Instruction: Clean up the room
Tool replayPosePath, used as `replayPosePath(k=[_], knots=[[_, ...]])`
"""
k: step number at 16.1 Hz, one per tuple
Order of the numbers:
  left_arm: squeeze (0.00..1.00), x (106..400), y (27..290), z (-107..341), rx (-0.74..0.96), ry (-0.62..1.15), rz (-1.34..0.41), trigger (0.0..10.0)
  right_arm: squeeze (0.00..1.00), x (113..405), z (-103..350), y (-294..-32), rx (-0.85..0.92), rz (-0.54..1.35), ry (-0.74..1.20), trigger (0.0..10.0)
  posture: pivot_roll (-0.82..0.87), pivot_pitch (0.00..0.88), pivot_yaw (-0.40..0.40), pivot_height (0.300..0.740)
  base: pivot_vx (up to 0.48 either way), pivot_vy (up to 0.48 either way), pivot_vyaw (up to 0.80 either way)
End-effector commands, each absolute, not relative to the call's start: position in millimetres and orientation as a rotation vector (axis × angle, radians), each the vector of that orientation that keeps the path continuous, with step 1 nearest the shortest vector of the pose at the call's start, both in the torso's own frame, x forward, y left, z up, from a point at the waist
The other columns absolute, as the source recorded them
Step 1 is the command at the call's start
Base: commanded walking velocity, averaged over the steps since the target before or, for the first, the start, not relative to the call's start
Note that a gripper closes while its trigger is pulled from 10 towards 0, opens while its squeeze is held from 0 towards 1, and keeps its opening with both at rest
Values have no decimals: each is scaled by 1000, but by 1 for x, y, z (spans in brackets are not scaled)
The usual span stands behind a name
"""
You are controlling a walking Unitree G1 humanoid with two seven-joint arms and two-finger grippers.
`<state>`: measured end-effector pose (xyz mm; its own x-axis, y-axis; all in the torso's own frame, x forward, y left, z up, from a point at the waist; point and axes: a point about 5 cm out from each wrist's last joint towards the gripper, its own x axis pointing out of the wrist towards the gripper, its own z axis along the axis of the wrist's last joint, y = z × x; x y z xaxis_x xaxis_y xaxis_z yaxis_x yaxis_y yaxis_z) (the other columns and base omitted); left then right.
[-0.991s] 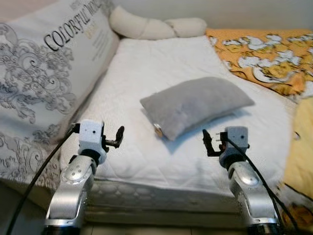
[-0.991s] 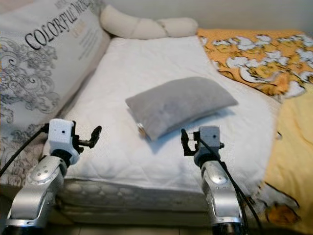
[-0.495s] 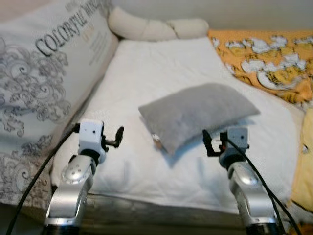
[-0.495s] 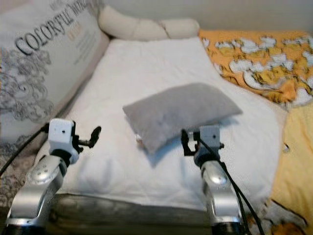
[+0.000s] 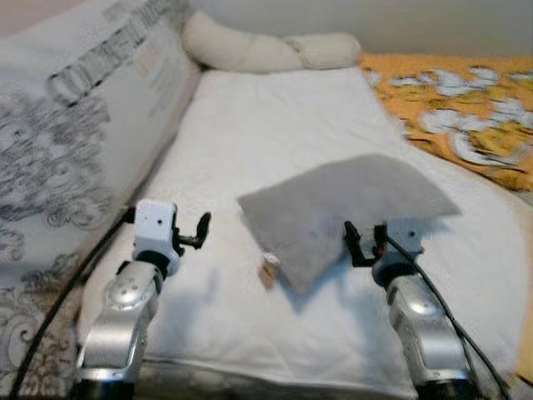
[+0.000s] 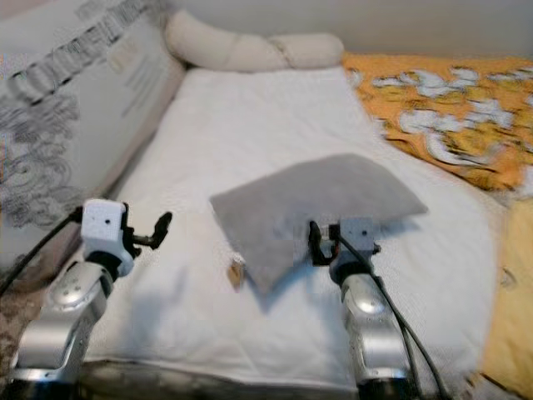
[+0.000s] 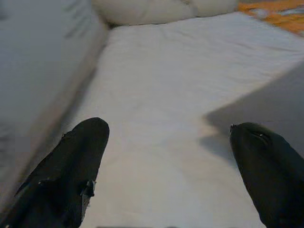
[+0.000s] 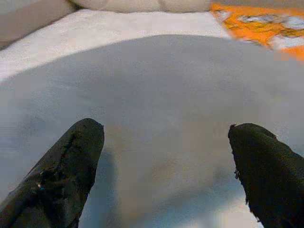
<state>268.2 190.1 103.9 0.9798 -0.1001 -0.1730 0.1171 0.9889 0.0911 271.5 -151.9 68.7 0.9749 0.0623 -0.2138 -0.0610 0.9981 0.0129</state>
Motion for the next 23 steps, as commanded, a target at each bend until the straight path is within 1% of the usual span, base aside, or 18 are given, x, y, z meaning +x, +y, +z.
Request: replayPosePath(k=[1,3,4,5,7,9,11,12,13,16,17,18,20,22,23], knots=[[0,269,189,106,95,158,-117,10000,0,275,75,-152,2,65,191,10000,-36,0,40,740,0,0,0],[0,269,189,107,99,158,-120,10000,0,274,74,-153,43,50,202,10000,-35,0,39,740,0,0,0],[0,268,189,107,107,159,-129,10000,212,274,74,-157,82,25,207,10000,-36,0,39,740,0,0,0],[0,268,189,107,121,159,-142,10000,1000,274,74,-160,114,-2,210,10000,-36,0,39,740,0,0,0],[0,267,187,108,143,161,-171,10000,1000,274,74,-164,149,-31,214,10000,-37,0,39,740,0,0,0],[0,263,183,109,193,174,-254,10000,1000,275,70,-174,230,-103,246,10000,-40,0,42,740,0,0,0],[0,259,180,111,236,186,-339,10000,1000,276,61,-181,299,-141,324,10000,-40,0,45,740,0,0,0],[0,256,176,113,250,193,-416,10000,1000,278,57,-187,358,-187,361,10000,-37,0,43,740,0,0,0],[0,255,175,114,256,196,-452,10000,1000,279,55,-189,393,-202,371,10000,-36,0,43,740,0,0,0],[0,252,171,115,290,222,-591,10000,1000,297,46,-192,551,-186,426,10000,-39,0,61,740,0,0,0],[0,252,172,116,299,231,-626,10000,98,311,47,-193,690,-185,402,10000,-36,0,70,740,0,0,0],[0,253,172,118,302,235,-647,10000,0,324,52,-194,828,-171,364,10000,-28,0,74,740,0,0,0],[0,253,173,119,313,242,-667,10000,0,335,58,-194,921,-146,330,10000,-11,0,74,740,0,0,0],[0,253,174,120,326,246,-681,10000,0,342,61,-196,968,-157,301,10000,0,0,71,740,0,0,0],[0,252,175,120,326,246,-681,10000,0,347,65,-197,1019,-165,277,10000,14,0,66,740,0,0,0]])
